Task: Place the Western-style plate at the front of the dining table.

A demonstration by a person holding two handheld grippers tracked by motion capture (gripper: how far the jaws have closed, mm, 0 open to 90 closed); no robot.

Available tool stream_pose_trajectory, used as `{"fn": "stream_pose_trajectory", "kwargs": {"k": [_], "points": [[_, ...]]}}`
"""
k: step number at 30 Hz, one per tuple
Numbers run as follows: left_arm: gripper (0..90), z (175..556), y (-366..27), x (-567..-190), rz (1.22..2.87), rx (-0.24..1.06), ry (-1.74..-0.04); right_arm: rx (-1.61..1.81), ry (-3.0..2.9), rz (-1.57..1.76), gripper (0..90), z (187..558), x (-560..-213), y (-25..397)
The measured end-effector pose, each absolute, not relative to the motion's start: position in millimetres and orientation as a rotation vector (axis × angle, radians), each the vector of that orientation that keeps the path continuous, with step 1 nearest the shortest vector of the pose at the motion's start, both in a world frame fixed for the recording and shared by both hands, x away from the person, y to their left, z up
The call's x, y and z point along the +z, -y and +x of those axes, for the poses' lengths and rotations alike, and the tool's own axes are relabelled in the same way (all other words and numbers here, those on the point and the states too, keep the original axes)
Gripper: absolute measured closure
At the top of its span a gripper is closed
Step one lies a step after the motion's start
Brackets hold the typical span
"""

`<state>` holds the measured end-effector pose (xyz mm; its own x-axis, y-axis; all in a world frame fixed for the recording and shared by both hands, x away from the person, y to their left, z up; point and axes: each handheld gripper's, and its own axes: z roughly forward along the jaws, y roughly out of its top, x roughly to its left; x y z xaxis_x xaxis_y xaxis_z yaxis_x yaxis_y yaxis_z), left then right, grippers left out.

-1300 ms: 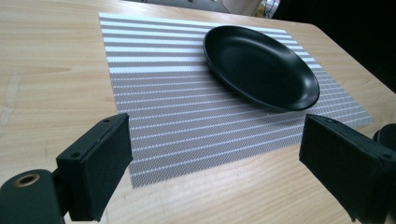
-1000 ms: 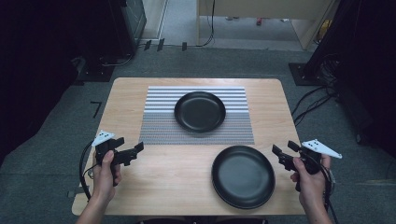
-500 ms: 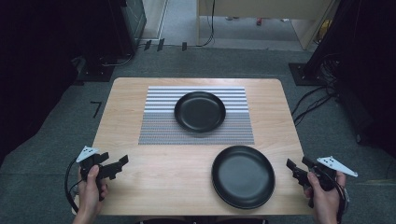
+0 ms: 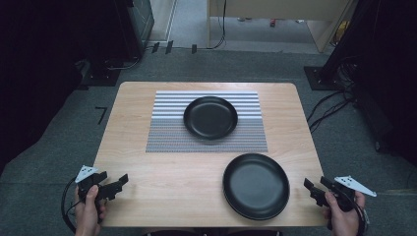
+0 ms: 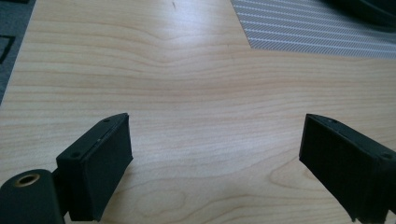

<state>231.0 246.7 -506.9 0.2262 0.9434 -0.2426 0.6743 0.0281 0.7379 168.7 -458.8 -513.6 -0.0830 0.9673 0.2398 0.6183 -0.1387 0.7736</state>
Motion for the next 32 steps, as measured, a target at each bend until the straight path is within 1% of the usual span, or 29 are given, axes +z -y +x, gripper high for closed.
{"fn": "stream_pose_trajectory", "kwargs": {"k": [4, 6, 11, 15, 21, 32], "points": [[9.1, 230, -244, -513, 1.739, 0.436, -1.522, 1.064, -1.742, 1.766, 27.3, 170, -520, 455], [9.2, 229, -243, -512, 1.745, 0.46, -1.517, 1.039, -1.753, 1.77, 26.8, 172, -524, 454], [9.2, 230, -241, -514, 1.754, 0.469, -1.525, 1.005, -1.744, 1.768, 26.8, 173, -524, 451], [8.6, 228, -235, -515, 1.805, 0.519, -1.51, 0.932, -1.764, 1.728, 25.3, 172, -525, 443], [8.7, 226, -221, -518, 1.916, 0.632, -1.48, 0.849, -1.78, 1.677, 22.7, 171, -527, 434], [8.7, 227, -219, -518, 1.917, 0.639, -1.488, 0.842, -1.768, 1.687, 22.7, 171, -527, 433]]}}
